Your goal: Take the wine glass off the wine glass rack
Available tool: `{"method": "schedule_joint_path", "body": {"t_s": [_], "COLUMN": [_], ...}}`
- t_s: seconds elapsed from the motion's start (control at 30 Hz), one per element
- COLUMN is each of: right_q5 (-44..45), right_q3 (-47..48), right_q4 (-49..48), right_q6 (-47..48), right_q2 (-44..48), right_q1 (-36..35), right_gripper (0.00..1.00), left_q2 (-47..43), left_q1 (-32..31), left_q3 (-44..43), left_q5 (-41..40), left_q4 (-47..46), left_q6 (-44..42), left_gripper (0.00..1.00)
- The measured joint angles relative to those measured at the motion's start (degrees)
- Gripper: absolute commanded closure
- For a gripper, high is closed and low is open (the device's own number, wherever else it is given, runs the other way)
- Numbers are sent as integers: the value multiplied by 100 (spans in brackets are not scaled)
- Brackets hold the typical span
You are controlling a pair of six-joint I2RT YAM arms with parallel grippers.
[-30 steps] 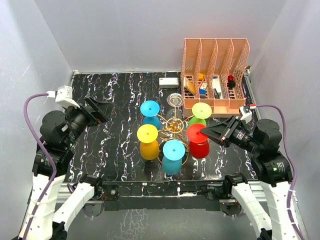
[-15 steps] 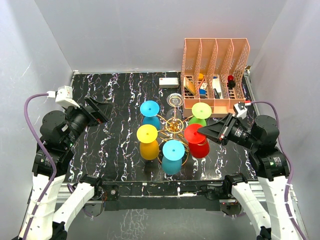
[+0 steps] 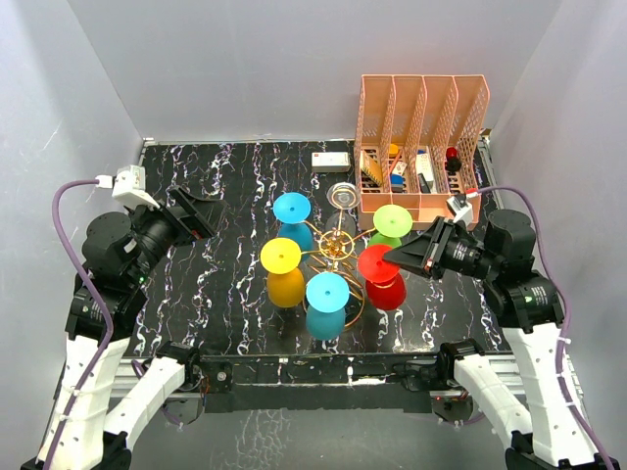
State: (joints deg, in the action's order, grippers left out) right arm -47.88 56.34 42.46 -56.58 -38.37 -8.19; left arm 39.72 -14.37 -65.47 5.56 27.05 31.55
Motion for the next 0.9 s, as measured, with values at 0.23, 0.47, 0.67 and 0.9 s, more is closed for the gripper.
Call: {"method": "schedule_joint_path", "body": {"t_s": [0.23, 0.47, 0.67, 0.9], "right_q5": [236, 234, 129, -50], "right_q3": [509, 874, 1034, 1108], "right_q4": [673, 1038, 1207, 1268], "right_q6": [813, 1161, 1263, 1261], "right_q2": [-269, -444, -588, -758], "right_q1": [0, 0, 0, -2], "right_gripper": [93, 92, 92, 92], "left_q2": [-2, -2, -2, -20], "left_q1": [0, 0, 0, 0], "left_q3": [0, 0, 0, 0], "left_q5": [0, 0, 0, 0], "left_q4": [0, 0, 0, 0], "left_q6": [-4, -4, -4, -4], "left_gripper": [3, 3, 3, 3]}}
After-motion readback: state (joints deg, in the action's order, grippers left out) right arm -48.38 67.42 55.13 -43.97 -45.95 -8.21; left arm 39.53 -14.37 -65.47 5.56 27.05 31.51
